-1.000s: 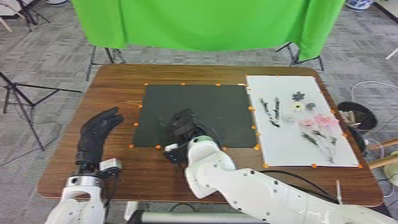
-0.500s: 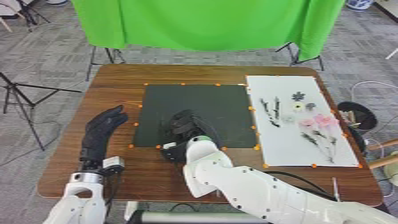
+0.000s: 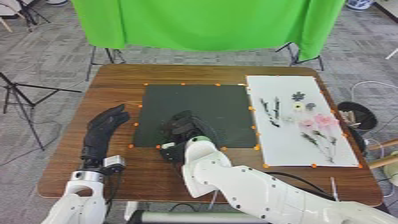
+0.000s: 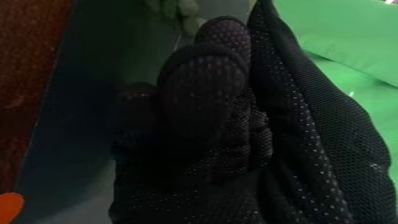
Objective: Arrange flowers
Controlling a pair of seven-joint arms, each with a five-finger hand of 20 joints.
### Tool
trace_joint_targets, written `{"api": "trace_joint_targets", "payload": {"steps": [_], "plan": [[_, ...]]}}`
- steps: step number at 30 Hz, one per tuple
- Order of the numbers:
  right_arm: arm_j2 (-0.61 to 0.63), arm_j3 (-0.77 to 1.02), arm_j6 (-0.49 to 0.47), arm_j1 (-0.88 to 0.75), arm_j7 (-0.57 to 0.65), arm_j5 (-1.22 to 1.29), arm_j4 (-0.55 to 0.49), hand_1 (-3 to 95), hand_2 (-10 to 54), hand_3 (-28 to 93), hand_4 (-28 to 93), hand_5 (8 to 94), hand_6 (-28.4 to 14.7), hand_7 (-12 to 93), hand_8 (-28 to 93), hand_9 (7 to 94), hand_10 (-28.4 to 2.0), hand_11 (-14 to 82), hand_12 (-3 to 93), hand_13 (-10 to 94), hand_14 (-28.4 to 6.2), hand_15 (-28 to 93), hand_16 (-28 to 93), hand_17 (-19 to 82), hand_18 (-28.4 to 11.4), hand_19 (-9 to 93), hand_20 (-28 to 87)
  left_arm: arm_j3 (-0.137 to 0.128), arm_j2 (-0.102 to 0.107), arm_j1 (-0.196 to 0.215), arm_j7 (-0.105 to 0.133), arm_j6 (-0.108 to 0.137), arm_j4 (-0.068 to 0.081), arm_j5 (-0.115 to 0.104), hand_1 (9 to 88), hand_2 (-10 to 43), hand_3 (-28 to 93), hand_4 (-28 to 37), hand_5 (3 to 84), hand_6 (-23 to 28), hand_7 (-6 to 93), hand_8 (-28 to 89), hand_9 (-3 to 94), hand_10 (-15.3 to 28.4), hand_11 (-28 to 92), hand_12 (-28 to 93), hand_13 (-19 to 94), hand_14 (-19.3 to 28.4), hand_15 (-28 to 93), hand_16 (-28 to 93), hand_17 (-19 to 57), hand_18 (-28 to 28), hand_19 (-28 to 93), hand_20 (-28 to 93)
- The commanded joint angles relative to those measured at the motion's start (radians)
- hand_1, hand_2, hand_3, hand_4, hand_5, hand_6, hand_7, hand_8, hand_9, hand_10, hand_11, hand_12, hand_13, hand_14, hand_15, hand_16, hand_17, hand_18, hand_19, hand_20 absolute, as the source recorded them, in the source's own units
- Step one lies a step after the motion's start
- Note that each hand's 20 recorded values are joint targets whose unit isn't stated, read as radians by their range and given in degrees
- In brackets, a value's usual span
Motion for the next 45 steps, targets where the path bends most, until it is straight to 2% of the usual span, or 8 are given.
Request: {"api": "trace_joint_targets", "payload": {"steps": [1,12,21,23,30,34,37,45], "plan": [[0.004,0.001,-0.018,-0.03,0.005,0.004,0.008,63.8,-9.5,54,2,69.3,-4.4,43,13,88.4,-10.1,21.5,41.9,92,-1.2,45,34,72,-4.0,75,44,-0.005,-0.011,0.009,-0.014,-0.012,0.0,0.008,22.4,-5.9,75,-19.2,46.5,2.1,19.1,-7,45.0,13.2,22,15,37,16.5,19,2,5.8,12.6,12,15],[0.236,0.186,-0.151,-0.045,-0.093,-0.186,-0.232,62.4,-9.5,57,-4,68.1,-3.3,42,12,88.6,-9.9,19.8,43.5,92,-1.7,45,35,71,-5.6,75,47,-0.059,0.018,0.049,-0.002,0.022,-0.031,-0.002,22.8,-6.6,74,-19.0,46.4,2.0,19.2,-7,44.9,13.1,22,15,37,16.4,19,2,5.7,12.6,12,15],[0.532,0.548,-0.518,-0.23,-0.066,-0.471,-0.439,45.4,-9.5,61,-9,63.2,-2.6,30,5,73.4,-15.9,22.2,27.3,78,-8.2,47,31,56,-12.4,84,37,-0.087,0.025,0.089,0.005,0.052,-0.056,-0.002,23.7,-7.9,74,-18.5,46.4,1.9,19.4,-7,45.0,13.0,23,15,37,16.4,19,2,5.7,12.7,12,15],[0.589,0.656,-0.62,-0.298,-0.048,-0.511,-0.48,37.4,-9.5,63,-11,59.9,-3.2,25,-7,65.9,-17.8,17.7,25.2,73,-10.9,46,31,49,-16.4,83,39,-0.088,0.025,0.087,0.002,0.048,-0.055,0.0,24.0,-8.5,74,-18.3,46.4,1.9,19.4,-8,45.0,13.0,23,15,37,16.4,19,2,5.7,12.7,12,15],[0.746,1.04,-0.974,-0.587,0.017,-0.618,-0.595,25.6,-9.5,56,-20,47.7,-7.7,5,-5,46.0,-23.0,5.1,16.6,64,-16.9,36,29,38,-22.0,74,46,-0.097,0.029,0.098,-0.003,0.054,-0.065,0.006,24.6,-8.6,73,-17.8,46.5,1.8,19.6,-8,45.0,13.0,23,15,37,16.4,19,2,5.7,12.7,12,15],[0.778,1.161,-1.109,-0.685,0.052,-0.576,-0.596,38.6,-9.5,8,-13,42.4,-10.0,1,-5,40.9,-24.5,3.7,11.0,64,-17.9,33,29,38,-23.0,73,48,-0.102,0.027,0.108,-0.008,0.057,-0.068,0.013,24.8,-8.7,73,-17.6,46.6,1.9,19.6,-8,45.0,13.0,23,15,37,16.4,19,2,5.7,12.7,12,15],[0.783,1.204,-1.112,-0.761,0.106,-0.607,-0.591,37.8,-9.5,-4,-8,37.3,-12.7,-1,-6,37.6,-26.5,2.4,8.5,65,-18.8,30,29,37,-23.7,72,48,-0.097,0.022,0.106,-0.01,0.053,-0.066,0.017,25.0,-8.8,73,-17.7,46.6,1.9,19.9,-8,44.9,13.0,23,15,37,16.3,19,2,5.7,12.7,12,15],[0.761,1.242,-1.037,-0.87,0.224,-0.713,-0.553,27.0,-9.5,41,-24,43.7,-14.4,1,-7,52.9,-25.2,5.8,8.7,76,-13.6,32,30,47,-19.1,78,44,-0.098,0.02,0.106,-0.016,0.051,-0.066,0.027,25.4,-8.6,72,-17.7,46.8,2.0,19.9,-8,44.9,13.0,23,15,37,16.4,19,2,5.7,12.6,12,15]]}}
